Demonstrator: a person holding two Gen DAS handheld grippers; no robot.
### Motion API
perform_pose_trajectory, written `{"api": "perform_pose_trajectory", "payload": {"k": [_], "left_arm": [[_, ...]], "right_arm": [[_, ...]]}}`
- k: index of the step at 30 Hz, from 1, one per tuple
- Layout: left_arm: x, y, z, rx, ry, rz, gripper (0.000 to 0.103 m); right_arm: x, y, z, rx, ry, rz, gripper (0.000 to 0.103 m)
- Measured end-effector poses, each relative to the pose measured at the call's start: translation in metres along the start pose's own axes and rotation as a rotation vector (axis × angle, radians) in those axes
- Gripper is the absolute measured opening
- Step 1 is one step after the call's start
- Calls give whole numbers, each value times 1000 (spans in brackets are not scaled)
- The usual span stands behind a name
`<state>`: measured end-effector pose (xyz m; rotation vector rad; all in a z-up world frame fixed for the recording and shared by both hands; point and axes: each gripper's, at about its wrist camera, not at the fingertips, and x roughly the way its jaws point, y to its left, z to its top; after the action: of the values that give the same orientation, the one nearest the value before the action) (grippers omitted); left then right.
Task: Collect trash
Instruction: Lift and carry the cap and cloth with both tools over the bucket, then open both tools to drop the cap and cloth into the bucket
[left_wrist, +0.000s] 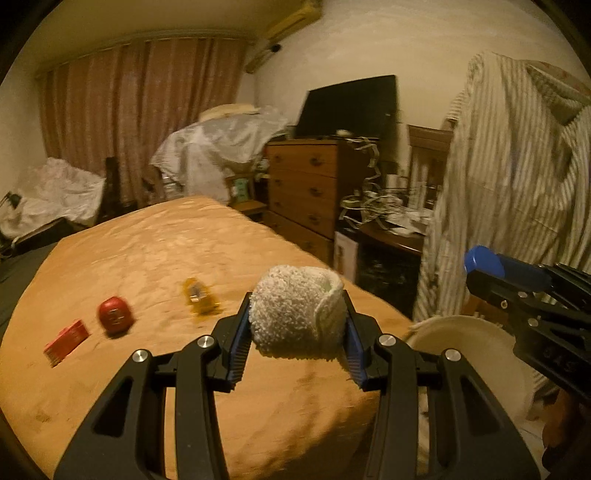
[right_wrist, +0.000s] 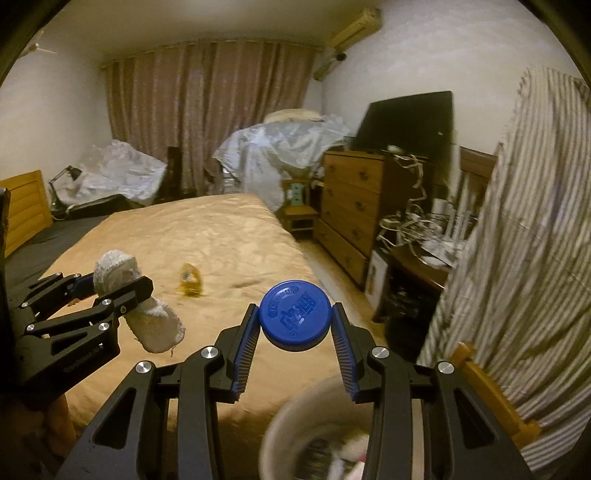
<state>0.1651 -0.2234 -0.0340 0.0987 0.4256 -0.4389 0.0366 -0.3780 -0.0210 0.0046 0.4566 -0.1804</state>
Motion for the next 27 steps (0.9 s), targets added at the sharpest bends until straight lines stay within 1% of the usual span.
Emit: {"api": "perform_pose_trajectory", "payload": {"k": [3, 7, 10, 14, 15, 17, 19, 21, 24, 27], "left_arm": [[10, -24, 2, 21, 22, -53, 42], [24, -53, 2, 49, 68, -126, 42], [40, -75, 2, 77, 124, -189, 42], [64, -98, 0, 116, 212, -279, 42], [69, -103, -3, 127, 234, -300, 42], [82, -113, -8, 154, 286, -346, 42], [91, -121, -11, 172, 316, -366, 42], [98, -124, -15, 182, 343, -385, 42], [103, -129, -20, 211, 363, -399, 42], [104, -131, -20, 212, 373, -411, 42]], "right_arm": [[-2, -30, -5, 21, 36, -21, 41], [4, -81, -16, 59, 138, -39, 41], [14, -117, -25, 100, 226, -28, 41], [34, -150, -32, 122, 338, -5, 41], [42, -160, -36, 123, 383, 12, 41], [51, -167, -41, 129, 431, 28, 41], [60, -176, -48, 142, 485, 53, 41], [66, -179, -55, 152, 521, 72, 41], [70, -177, -61, 167, 544, 92, 41], [69, -166, -65, 171, 554, 101, 41]]}}
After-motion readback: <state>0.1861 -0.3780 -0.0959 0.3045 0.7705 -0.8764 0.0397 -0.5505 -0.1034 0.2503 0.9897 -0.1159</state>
